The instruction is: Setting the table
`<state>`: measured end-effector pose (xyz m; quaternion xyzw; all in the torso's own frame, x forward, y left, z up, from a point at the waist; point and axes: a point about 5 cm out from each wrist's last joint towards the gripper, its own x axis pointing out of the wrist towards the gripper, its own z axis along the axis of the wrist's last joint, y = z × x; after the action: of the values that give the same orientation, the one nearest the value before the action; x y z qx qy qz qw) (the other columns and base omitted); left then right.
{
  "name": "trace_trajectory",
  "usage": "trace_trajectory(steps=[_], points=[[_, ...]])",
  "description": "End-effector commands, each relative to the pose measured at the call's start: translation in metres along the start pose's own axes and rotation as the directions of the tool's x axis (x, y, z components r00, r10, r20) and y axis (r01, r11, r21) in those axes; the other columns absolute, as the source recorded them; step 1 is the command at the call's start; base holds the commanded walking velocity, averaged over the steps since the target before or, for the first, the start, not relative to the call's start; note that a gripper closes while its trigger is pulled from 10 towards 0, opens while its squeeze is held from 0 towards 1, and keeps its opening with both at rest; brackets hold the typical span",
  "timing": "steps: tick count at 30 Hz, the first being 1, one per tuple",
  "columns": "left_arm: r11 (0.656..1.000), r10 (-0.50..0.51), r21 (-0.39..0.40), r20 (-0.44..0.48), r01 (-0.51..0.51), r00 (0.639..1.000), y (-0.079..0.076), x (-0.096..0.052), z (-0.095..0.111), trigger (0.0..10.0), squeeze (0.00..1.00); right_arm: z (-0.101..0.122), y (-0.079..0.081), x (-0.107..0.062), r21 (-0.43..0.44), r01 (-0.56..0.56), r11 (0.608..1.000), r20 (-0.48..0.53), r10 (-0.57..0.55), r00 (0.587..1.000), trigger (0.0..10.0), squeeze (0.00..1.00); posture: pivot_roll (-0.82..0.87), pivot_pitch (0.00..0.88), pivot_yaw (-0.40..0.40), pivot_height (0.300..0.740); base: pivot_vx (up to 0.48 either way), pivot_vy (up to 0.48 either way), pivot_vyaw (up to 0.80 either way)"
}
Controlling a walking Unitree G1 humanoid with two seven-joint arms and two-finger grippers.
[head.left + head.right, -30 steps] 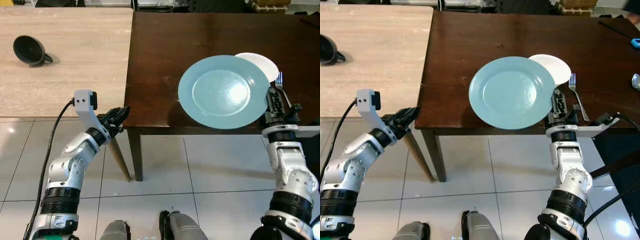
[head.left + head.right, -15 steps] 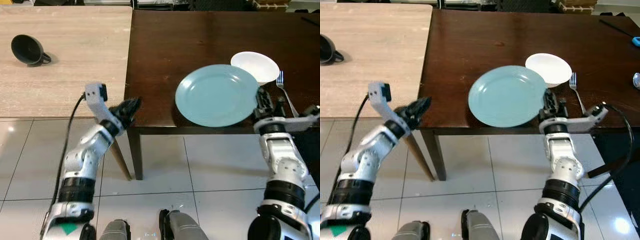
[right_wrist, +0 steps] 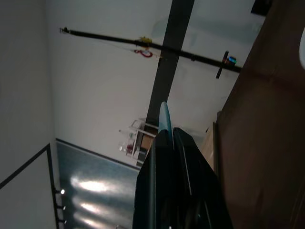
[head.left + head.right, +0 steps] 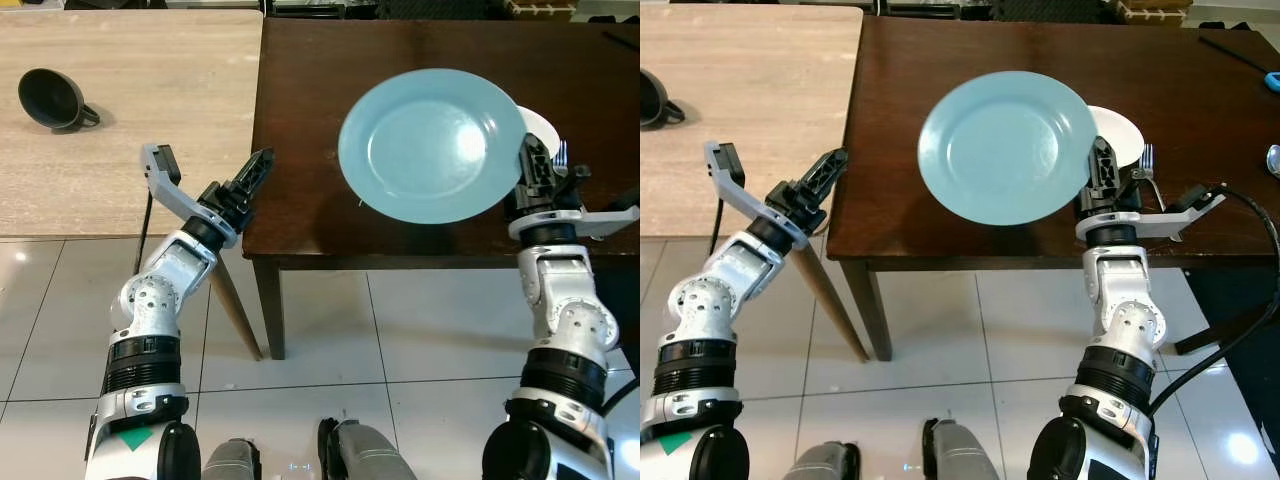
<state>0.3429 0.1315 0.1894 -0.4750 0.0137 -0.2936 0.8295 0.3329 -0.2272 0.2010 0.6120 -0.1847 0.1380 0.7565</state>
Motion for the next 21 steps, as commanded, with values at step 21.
trace_trajectory(steps=[21], points=[[0.984,-0.175,-0.061,-0.212,0.165,0.961,-0.022,-0.007,-0.020,10.0,0.00,-0.034,-0.003,-0.015,0.053,0.018,0.998,-0.124,-0.011,0.992,0.0,0.00,0.08,0.087,0.012,0.740,0.000,0.000,0.00]])
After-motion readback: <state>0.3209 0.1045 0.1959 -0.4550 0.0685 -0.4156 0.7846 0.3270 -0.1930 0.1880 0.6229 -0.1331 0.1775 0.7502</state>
